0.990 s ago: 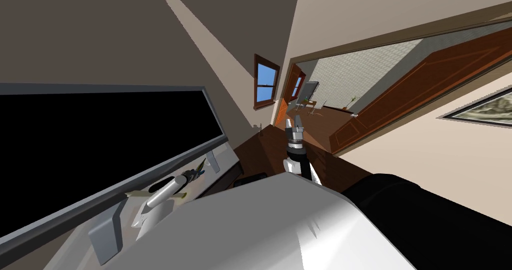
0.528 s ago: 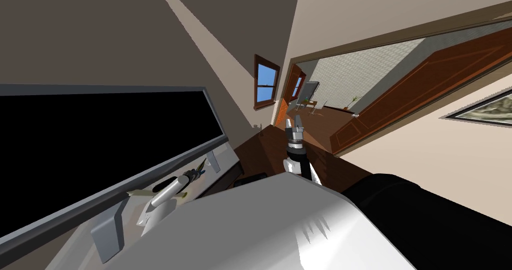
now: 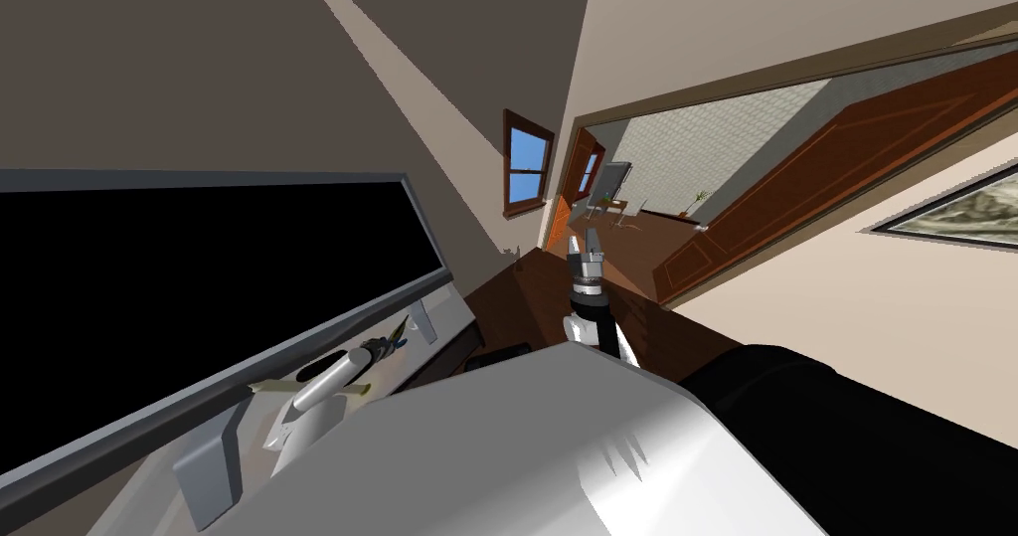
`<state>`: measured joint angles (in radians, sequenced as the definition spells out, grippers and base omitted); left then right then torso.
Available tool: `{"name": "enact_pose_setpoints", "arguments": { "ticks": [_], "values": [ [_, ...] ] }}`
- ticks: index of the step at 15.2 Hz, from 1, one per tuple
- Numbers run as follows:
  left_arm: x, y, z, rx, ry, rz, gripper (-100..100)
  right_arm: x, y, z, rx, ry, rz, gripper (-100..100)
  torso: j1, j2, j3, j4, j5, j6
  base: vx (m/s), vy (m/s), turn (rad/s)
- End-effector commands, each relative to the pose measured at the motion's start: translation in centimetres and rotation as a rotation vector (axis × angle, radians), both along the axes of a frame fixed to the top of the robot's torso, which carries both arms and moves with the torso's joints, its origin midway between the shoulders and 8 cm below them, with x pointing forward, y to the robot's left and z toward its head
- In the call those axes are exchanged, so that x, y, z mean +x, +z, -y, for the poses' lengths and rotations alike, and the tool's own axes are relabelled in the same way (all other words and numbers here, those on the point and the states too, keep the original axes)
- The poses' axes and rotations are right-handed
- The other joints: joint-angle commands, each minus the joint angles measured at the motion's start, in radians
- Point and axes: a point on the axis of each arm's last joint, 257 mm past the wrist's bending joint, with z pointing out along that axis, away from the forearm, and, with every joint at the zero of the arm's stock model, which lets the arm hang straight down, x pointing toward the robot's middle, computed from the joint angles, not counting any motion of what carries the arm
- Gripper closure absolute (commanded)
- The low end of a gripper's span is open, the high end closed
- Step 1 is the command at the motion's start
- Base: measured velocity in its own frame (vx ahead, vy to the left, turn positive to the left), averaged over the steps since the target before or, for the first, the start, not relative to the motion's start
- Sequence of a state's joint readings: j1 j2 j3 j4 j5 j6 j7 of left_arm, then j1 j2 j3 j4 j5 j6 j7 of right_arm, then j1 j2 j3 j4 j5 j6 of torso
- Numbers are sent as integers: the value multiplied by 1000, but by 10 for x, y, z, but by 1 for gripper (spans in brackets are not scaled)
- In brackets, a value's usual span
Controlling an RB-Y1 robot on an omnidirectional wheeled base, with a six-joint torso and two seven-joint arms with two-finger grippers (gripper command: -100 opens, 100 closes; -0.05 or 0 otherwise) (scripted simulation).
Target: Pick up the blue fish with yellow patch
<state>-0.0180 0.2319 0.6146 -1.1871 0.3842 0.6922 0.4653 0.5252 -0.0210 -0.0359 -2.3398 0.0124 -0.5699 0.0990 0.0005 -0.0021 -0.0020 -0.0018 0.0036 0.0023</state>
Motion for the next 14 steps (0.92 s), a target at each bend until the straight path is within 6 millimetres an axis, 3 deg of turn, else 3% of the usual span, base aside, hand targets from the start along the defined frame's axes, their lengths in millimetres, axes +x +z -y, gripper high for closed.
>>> {"name": "enact_pose_setpoints", "arguments": {
  "ticks": [1,14],
  "values": [
    [0,-2,-8,5,21,3,-100,0,0,0,0,0,0,0,0,0,0,0,0,0,-4,-5,-127],
    [-2,-9,-46,24,127,15,-100,0,0,0,0,0,0,0,0,0,0,0,0,0,-1,-4,-109]
  ]
}}
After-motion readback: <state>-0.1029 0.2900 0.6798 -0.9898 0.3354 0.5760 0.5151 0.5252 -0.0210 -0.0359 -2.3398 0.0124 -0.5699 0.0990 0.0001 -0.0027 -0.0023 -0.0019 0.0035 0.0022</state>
